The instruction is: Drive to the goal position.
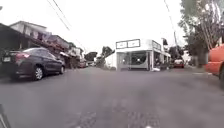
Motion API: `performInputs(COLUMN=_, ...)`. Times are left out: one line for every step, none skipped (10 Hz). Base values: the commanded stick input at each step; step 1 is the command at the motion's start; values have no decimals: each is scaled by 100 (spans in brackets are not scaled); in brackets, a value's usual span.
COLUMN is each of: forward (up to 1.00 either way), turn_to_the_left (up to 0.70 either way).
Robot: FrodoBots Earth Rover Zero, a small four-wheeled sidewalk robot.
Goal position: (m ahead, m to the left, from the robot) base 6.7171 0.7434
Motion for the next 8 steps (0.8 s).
performInputs(forward=100, turn_to_the_left=0)
performInputs(forward=100, turn_to_the_left=0)
performInputs(forward=100, turn_to_the_left=0)
performInputs(forward=100, turn_to_the_left=0)
performInputs(forward=100, turn_to_the_left=0)
performInputs(forward=100, turn_to_the_left=0)
performInputs(forward=100, turn_to_the_left=0)
performInputs(forward=100, turn_to_the_left=0)
